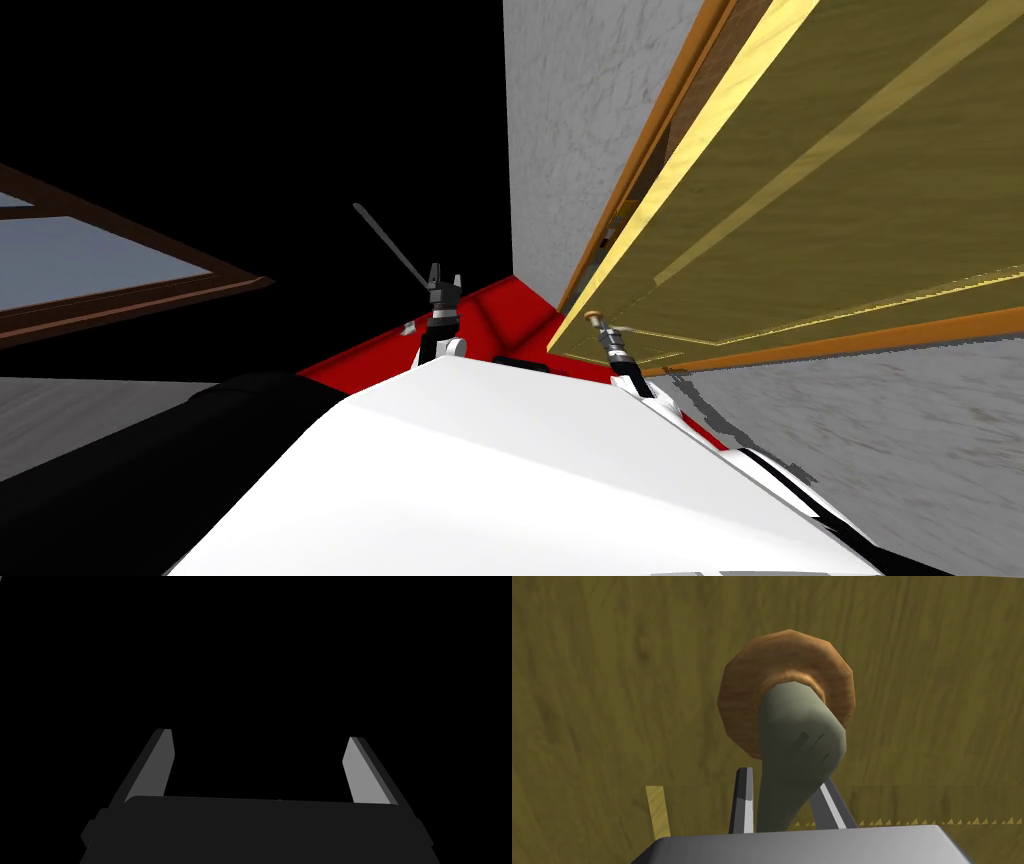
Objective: Pull the door open
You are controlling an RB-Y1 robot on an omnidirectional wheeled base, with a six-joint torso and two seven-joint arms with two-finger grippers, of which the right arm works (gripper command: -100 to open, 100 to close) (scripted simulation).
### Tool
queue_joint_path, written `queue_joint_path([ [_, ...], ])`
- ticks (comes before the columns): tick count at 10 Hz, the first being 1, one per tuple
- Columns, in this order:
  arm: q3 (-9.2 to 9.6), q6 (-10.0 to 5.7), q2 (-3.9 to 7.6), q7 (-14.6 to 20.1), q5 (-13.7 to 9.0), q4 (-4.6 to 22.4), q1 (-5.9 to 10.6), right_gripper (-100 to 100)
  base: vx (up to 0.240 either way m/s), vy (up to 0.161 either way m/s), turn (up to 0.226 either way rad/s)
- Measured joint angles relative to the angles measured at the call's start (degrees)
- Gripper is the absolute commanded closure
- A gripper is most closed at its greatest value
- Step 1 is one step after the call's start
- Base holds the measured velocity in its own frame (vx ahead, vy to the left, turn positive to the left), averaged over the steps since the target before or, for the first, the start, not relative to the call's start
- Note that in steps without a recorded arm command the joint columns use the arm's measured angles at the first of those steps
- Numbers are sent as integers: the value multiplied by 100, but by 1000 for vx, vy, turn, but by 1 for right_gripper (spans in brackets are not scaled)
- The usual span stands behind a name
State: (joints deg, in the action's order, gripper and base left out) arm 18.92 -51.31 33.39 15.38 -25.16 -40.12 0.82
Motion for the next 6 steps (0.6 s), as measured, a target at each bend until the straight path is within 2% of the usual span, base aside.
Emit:
queue_joint_path([
  [2, 133, -94, 126, 86, -3, -143, -148, 100, -146, -42, 40],
  [3, 155, -89, 118, 95, 1, -151, -177, 100, -136, -48, 134],
  [6, 300, -307, 275, 183, -66, -160, -315, 100, -173, -70, 151],
])
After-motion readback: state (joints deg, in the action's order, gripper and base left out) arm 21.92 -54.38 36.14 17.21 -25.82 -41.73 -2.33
